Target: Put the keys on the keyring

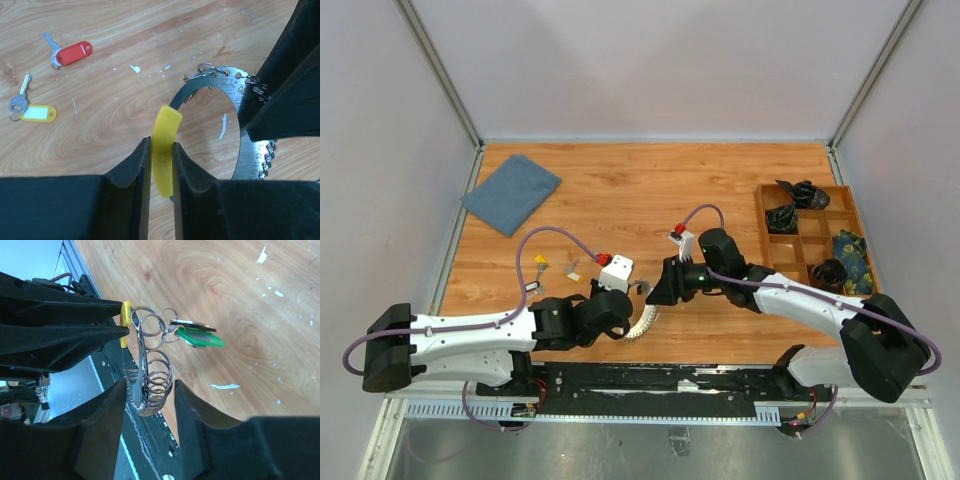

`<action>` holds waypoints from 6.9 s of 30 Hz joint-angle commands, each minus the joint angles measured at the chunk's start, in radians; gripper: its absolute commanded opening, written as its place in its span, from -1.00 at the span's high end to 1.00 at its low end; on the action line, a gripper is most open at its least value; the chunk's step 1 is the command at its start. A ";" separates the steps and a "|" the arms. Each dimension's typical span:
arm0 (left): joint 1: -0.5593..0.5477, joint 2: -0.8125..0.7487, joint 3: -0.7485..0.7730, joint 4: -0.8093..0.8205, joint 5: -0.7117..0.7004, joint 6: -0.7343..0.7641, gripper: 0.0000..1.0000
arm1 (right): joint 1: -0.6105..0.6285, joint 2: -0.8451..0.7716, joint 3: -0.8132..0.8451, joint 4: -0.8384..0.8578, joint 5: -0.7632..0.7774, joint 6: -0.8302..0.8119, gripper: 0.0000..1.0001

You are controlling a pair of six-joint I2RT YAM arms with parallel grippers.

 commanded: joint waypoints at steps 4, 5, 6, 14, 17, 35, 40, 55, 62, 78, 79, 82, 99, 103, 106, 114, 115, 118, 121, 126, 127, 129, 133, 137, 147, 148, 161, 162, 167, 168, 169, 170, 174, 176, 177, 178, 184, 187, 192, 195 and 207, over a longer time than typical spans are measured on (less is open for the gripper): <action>0.005 0.002 0.040 0.056 -0.032 0.007 0.99 | 0.018 -0.008 0.017 0.084 -0.011 0.036 0.50; 0.005 0.000 0.039 0.058 -0.031 0.004 0.99 | 0.018 -0.013 0.013 0.091 -0.009 0.040 0.56; 0.005 -0.002 0.038 0.060 -0.030 0.003 0.99 | 0.018 -0.018 0.010 0.096 -0.005 0.044 0.63; 0.005 -0.023 0.019 0.079 -0.023 -0.009 0.61 | 0.019 -0.070 0.007 0.108 -0.008 0.045 0.99; 0.005 -0.020 0.013 0.083 -0.020 -0.016 0.37 | 0.019 -0.098 0.010 0.106 -0.008 0.045 0.99; 0.005 0.003 0.043 0.128 -0.030 0.035 0.99 | 0.019 -0.257 0.109 -0.148 0.070 -0.140 0.32; 0.004 -0.016 0.096 0.148 -0.041 0.155 0.99 | 0.018 -0.438 0.186 -0.304 0.220 -0.349 -0.06; 0.005 -0.148 0.295 0.364 0.336 0.640 0.99 | 0.018 -0.903 0.182 -0.230 0.318 -0.961 0.06; 0.004 -0.067 0.436 0.224 0.413 0.696 0.99 | 0.019 -0.874 0.287 -0.309 0.242 -0.996 0.06; -0.072 0.171 0.789 -0.329 0.077 0.668 0.99 | 0.019 -0.916 0.290 -0.364 0.464 -0.960 0.05; -0.140 0.179 0.780 -0.310 0.031 0.698 0.99 | 0.019 -0.915 0.284 -0.362 0.454 -0.956 0.05; -0.200 0.175 0.733 -0.319 -0.183 0.742 0.99 | 0.019 -0.916 0.285 -0.373 0.454 -0.954 0.05; -0.155 -0.188 0.482 0.253 0.218 0.943 0.99 | 0.018 -0.815 0.355 -0.278 0.034 -0.990 0.37; -0.155 -0.151 0.508 0.202 0.234 0.922 0.99 | 0.019 -0.823 0.336 -0.272 0.041 -1.015 0.39; -0.153 -0.149 0.505 0.202 0.272 0.890 0.99 | 0.019 -0.831 0.333 -0.263 0.008 -1.014 0.44; 0.031 -0.188 0.409 0.282 0.503 0.699 0.99 | 0.018 -0.829 0.340 -0.220 -0.067 -1.021 0.52; 0.081 -0.180 0.398 0.284 0.539 0.658 0.99 | 0.019 -0.831 0.334 -0.220 -0.066 -1.019 0.52; 0.295 -0.091 0.424 0.205 0.665 0.530 0.99 | 0.018 -0.844 0.313 -0.218 -0.043 -1.016 0.48; 0.451 -0.038 0.414 0.182 0.835 0.471 0.99 | 0.018 -0.863 0.303 -0.223 -0.027 -1.009 0.48; 0.461 -0.037 0.386 0.218 0.906 0.436 0.99 | 0.019 -0.882 0.296 -0.262 -0.017 -1.013 0.47; 0.461 -0.040 0.380 0.224 0.914 0.430 0.99 | 0.018 -0.883 0.291 -0.263 -0.016 -1.017 0.47; 0.461 -0.057 0.360 0.252 0.949 0.414 0.99 | 0.018 -0.885 0.280 -0.269 -0.014 -1.029 0.47; 0.461 -0.086 0.329 0.301 1.043 0.363 0.99 | 0.019 -0.865 0.266 -0.290 -0.024 -1.060 0.48; 0.461 -0.118 0.265 0.393 1.118 0.270 0.99 | 0.018 -0.844 0.264 -0.286 -0.051 -1.053 0.52; 0.461 -0.239 0.075 0.570 1.166 0.212 0.99 | 0.080 -0.821 0.211 -0.206 -0.021 -0.993 0.61; 0.461 -0.247 0.063 0.586 1.178 0.216 0.99 | 0.100 -0.812 0.212 -0.207 -0.007 -1.007 0.61; 0.461 -0.312 0.015 0.649 1.351 0.319 0.99 | 0.613 -0.673 0.237 -0.225 0.414 -1.335 0.67; 0.461 -0.316 0.015 0.651 1.368 0.323 0.99 | 0.642 -0.665 0.239 -0.225 0.453 -1.358 0.68; 0.461 -0.341 0.012 0.644 1.399 0.336 0.99 | 0.735 -0.636 0.253 -0.214 0.524 -1.413 0.70; 0.461 -0.343 0.012 0.640 1.400 0.338 0.99 | 0.742 -0.631 0.256 -0.212 0.524 -1.414 0.70; 0.461 -0.345 0.012 0.640 1.405 0.340 0.99 | 0.751 -0.625 0.256 -0.209 0.525 -1.415 0.70; 0.461 -0.345 0.013 0.641 1.411 0.341 0.99 | 0.758 -0.618 0.257 -0.208 0.526 -1.417 0.70; 0.461 -0.345 0.016 0.642 1.420 0.342 0.99 | 0.787 -0.587 0.266 -0.199 0.534 -1.425 0.68; 0.461 -0.345 0.018 0.641 1.425 0.343 0.99 | 0.793 -0.579 0.268 -0.188 0.536 -1.425 0.68; 0.461 -0.345 0.018 0.643 1.428 0.342 0.99 | 0.795 -0.576 0.267 -0.181 0.537 -1.425 0.67; 0.461 -0.345 0.018 0.644 1.431 0.342 0.99 | 0.797 -0.575 0.267 -0.174 0.537 -1.423 0.67; 0.461 -0.344 0.022 0.649 1.454 0.339 0.99 | 0.807 -0.565 0.270 -0.155 0.546 -1.419 0.67; 0.461 -0.343 0.021 0.655 1.469 0.336 0.99 | 0.812 -0.565 0.270 -0.138 0.553 -1.415 0.65; 0.461 -0.341 0.019 0.659 1.477 0.332 0.99 | 0.817 -0.556 0.268 -0.092 0.559 -1.402 0.63; 0.461 -0.339 0.019 0.661 1.478 0.330 0.99 | 0.817 -0.547 0.265 -0.074 0.545 -1.396 0.63; 0.461 -0.333 0.019 0.671 1.494 0.323 0.99 | 0.820 -0.525 0.263 -0.061 0.584 -1.407 0.63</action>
